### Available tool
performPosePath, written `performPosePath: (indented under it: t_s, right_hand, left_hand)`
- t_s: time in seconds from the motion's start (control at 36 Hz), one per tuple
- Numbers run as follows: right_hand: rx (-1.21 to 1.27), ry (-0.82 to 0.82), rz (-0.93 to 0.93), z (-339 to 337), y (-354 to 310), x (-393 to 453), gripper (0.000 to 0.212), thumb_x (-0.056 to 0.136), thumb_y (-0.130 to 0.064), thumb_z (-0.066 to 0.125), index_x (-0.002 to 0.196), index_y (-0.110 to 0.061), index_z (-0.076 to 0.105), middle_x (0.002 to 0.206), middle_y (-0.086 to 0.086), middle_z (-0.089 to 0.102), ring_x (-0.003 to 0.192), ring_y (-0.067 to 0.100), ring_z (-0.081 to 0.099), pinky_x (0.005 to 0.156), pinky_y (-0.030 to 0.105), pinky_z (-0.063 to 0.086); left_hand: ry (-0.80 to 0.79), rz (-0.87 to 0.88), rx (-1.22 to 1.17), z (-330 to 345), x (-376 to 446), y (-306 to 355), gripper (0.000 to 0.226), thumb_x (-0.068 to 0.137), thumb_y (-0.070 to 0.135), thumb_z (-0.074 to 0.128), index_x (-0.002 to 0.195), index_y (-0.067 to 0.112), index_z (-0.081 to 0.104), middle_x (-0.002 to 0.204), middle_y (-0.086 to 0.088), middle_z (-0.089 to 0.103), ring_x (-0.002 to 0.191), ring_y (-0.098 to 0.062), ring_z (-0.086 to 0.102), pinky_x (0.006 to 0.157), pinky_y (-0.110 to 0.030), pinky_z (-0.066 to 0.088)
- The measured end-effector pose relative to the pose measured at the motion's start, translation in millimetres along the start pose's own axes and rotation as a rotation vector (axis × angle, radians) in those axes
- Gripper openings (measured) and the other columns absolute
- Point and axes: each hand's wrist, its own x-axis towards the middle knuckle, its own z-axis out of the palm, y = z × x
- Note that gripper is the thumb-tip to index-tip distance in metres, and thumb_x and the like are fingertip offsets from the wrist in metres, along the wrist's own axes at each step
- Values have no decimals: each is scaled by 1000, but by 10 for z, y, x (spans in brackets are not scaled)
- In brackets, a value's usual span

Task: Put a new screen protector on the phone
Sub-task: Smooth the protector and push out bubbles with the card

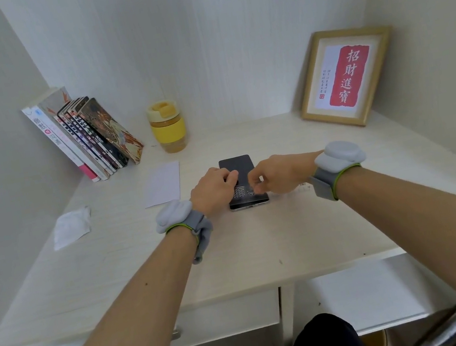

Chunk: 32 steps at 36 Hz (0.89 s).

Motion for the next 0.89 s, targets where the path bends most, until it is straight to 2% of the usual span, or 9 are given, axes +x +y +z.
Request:
performPosePath:
  t_s: [0.11, 0.33, 0.5, 0.67, 0.81, 0.89]
  right_hand:
    - [-12, -5, -5, 2, -15, 0, 10, 102, -28, 43, 101, -24, 52, 96, -3, 51, 90, 20, 48, 78, 28, 36]
    - [-19, 1, -10, 17, -13, 26, 12, 102, -29, 43, 105, -24, 53, 101, -2, 51, 93, 20, 49, 81, 28, 37]
    - [2, -25, 1, 8, -6, 57, 7, 100, -31, 47, 97, -29, 53, 99, -3, 54, 92, 21, 53, 84, 32, 45]
    - [76, 53, 22, 18, 60, 40, 11, 101, -31, 43, 98, -25, 51, 86, -5, 51, 83, 20, 51, 77, 28, 39]
    - [31, 35, 6, 24, 36, 57, 10, 101, -32, 41, 100, -26, 50, 95, -3, 52, 84, 20, 49, 77, 28, 37]
    - [2, 6, -2, 23, -16, 52, 17, 101, -32, 42, 108, -23, 54, 98, -3, 50, 88, 20, 50, 77, 28, 38]
  left_hand:
    - [1, -1, 7, -1, -2, 4, 40, 99, 45, 35, 91, 16, 61, 112, -5, 57, 97, -28, 57, 91, -44, 47]
    - [2, -1, 5, -14, -16, 24, 44, 99, 46, 35, 96, 13, 64, 112, -6, 57, 97, -28, 57, 92, -44, 47]
    - [6, -3, 11, -26, -45, 59, 45, 100, 45, 34, 99, 11, 64, 112, -5, 56, 98, -27, 57, 92, -43, 47]
    - [0, -1, -29, -32, -43, 37, 53, 100, 46, 30, 97, 7, 65, 109, -8, 59, 97, -29, 57, 91, -42, 46]
    - [6, 28, -71, -62, -67, 50, 50, 102, 41, 29, 103, 12, 69, 115, -6, 61, 103, -26, 57, 92, -35, 44]
    - [13, 44, -82, -67, -78, 69, 49, 102, 39, 30, 102, 11, 70, 113, -5, 61, 101, -25, 57, 89, -33, 43]
